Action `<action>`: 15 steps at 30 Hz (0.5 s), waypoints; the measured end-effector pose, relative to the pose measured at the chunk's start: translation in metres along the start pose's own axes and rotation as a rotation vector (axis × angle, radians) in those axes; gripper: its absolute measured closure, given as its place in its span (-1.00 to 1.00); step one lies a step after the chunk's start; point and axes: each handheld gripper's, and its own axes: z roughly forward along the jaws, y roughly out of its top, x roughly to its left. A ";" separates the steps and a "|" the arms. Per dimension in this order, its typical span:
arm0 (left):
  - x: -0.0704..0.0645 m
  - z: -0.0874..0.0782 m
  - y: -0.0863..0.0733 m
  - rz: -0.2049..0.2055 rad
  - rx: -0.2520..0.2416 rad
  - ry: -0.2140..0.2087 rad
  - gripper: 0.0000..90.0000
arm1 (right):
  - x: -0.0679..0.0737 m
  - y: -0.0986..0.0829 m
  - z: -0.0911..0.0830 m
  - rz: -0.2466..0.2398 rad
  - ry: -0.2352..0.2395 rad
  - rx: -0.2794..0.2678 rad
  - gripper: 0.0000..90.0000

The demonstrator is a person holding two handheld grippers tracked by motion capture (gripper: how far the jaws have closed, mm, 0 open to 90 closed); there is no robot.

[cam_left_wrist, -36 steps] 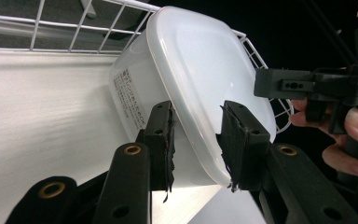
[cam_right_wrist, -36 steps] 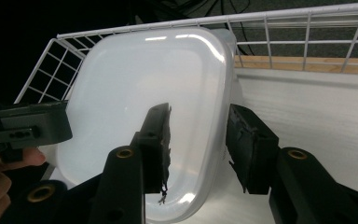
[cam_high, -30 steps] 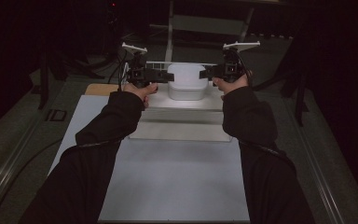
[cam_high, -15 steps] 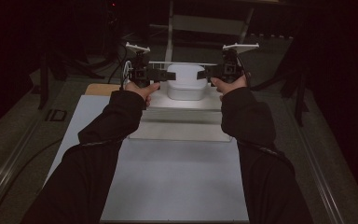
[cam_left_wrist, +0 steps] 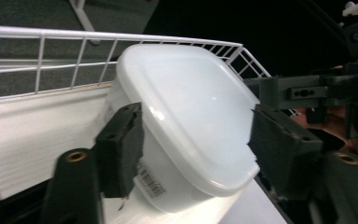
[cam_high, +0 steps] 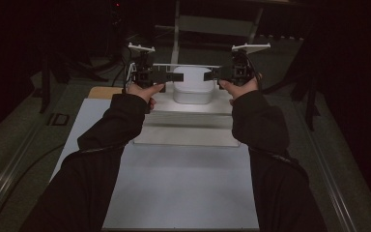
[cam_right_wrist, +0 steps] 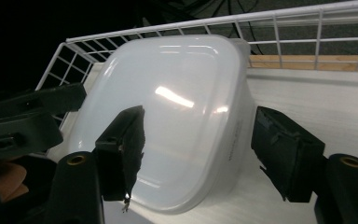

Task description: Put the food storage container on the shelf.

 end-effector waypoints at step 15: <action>-0.033 -0.030 -0.015 0.199 -0.033 -0.072 -0.97 | 0.024 -0.023 -0.024 -0.273 0.011 -0.071 -0.54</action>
